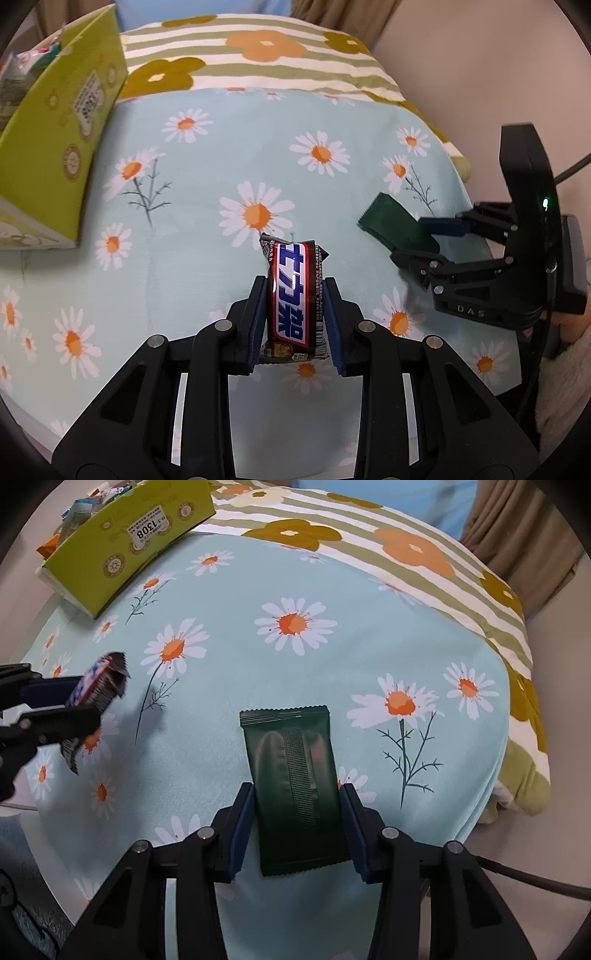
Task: Organize snacks
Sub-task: 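Carry both bars over the box and release them inside with both tools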
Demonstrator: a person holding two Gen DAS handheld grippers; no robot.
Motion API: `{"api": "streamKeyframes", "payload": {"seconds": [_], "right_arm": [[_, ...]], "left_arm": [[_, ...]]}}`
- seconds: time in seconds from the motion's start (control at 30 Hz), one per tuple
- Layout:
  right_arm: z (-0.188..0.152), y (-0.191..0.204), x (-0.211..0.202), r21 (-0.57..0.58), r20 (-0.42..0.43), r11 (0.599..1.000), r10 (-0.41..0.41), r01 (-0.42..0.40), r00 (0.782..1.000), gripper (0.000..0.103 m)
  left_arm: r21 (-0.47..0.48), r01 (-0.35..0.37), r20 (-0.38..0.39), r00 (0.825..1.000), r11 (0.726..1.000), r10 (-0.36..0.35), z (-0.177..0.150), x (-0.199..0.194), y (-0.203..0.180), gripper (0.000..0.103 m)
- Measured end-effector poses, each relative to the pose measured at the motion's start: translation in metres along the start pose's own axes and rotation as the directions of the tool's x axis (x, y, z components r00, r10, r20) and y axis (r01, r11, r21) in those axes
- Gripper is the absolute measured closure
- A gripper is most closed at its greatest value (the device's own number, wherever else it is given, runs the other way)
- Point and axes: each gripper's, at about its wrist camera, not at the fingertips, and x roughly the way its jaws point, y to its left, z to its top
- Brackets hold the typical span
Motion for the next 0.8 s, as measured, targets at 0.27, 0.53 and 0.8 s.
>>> {"api": "streamKeyframes", "payload": {"seconds": [0.27, 0.53, 0.8], "right_arm": [[0.011, 0.019, -0.044, 0.074, 0.117, 0.996, 0.038, -0.047, 0.992, 0.061], [0.068, 0.064, -0.124, 0.063, 0.273, 0.995, 0.054, -0.074, 0.961, 0.061], [0.143, 0.127, -0.161, 0.051, 0.369, 0.995, 0.056, -0.081, 0.928, 0.061]], "left_arm": [[-0.034, 0.011, 0.069, 0.998, 0.999, -0.009, 0.009, -0.040, 0.014, 0.077], [-0.064, 0.023, 0.234, 0.972, 0.998, -0.007, 0.043, -0.124, 0.050, 0.077], [-0.098, 0.011, 0.340, 0.940, 0.995, 0.023, 0.076, -0.189, 0.128, 0.077]]}}
